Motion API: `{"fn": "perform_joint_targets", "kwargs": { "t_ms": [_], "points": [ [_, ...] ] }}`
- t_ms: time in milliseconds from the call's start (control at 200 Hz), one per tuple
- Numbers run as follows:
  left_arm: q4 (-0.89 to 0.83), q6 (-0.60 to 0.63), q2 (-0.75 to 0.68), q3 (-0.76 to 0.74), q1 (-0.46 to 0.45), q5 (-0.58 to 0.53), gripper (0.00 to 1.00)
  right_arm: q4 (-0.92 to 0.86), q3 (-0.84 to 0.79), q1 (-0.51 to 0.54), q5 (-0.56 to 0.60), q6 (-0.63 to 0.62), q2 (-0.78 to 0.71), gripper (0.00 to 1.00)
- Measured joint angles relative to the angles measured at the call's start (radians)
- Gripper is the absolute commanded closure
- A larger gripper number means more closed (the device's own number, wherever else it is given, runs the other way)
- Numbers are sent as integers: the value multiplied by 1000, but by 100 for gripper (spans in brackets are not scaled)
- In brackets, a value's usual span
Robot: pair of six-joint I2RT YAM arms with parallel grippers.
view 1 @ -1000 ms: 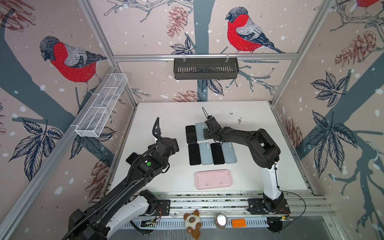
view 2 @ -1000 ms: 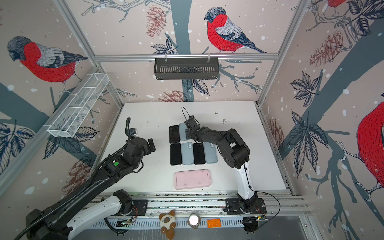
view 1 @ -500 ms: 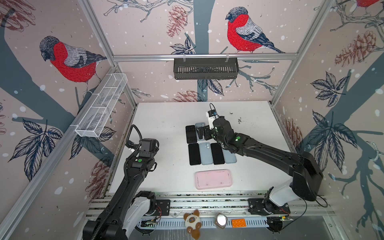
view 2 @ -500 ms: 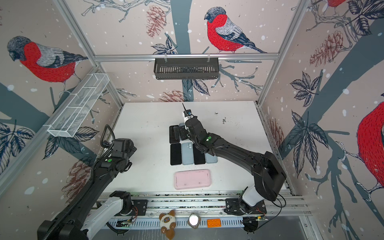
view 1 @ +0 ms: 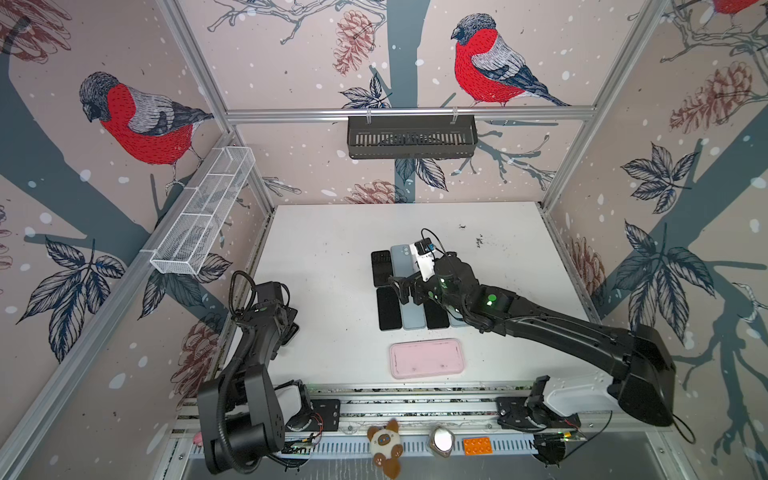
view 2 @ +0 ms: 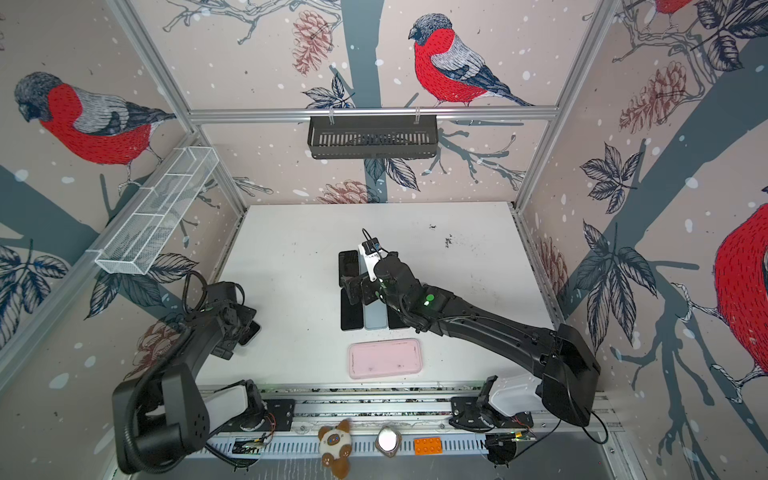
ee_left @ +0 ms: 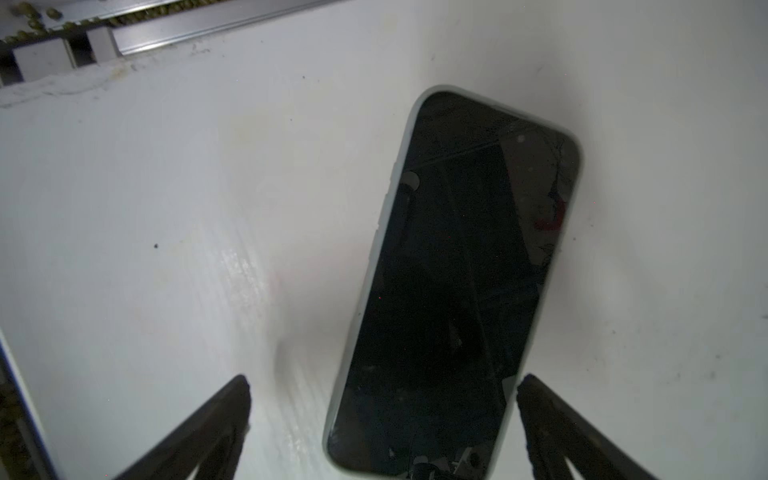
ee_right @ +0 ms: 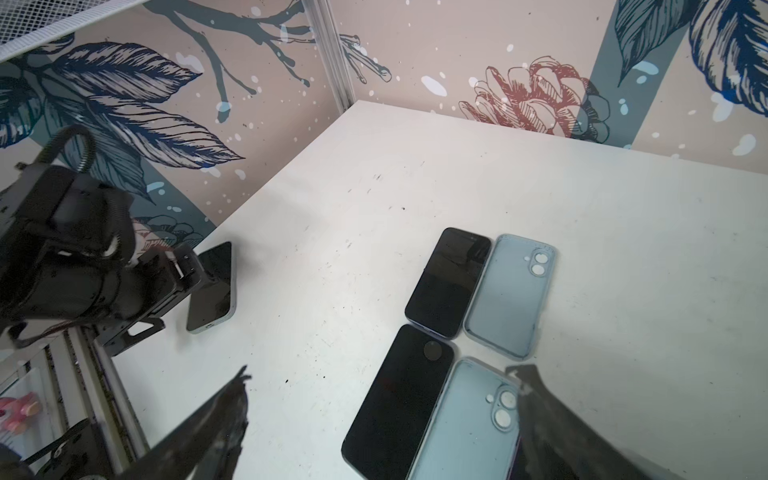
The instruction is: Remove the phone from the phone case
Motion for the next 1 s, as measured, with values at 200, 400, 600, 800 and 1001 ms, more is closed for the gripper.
{"fn": "perform_joint_targets", "kwargs": {
  "t_ms": [200, 400, 600, 800, 1001],
  "points": [
    [55, 64, 122, 44, 60, 74, 1, 7, -15, 32, 1, -5, -26, 0],
    [82, 116, 195, 82, 91, 102, 1, 29, -20, 55, 5, -24, -32, 0],
    [90, 153, 228, 93, 93, 97, 3, 43, -34, 59, 5, -45, -29, 0],
    [113, 161, 237, 92, 93, 79, 16, 57, -42, 59, 4, -49, -19, 0],
    [133, 163, 233, 85, 77, 69, 21, 64, -51, 56, 4, -50, -18, 0]
  ]
}}
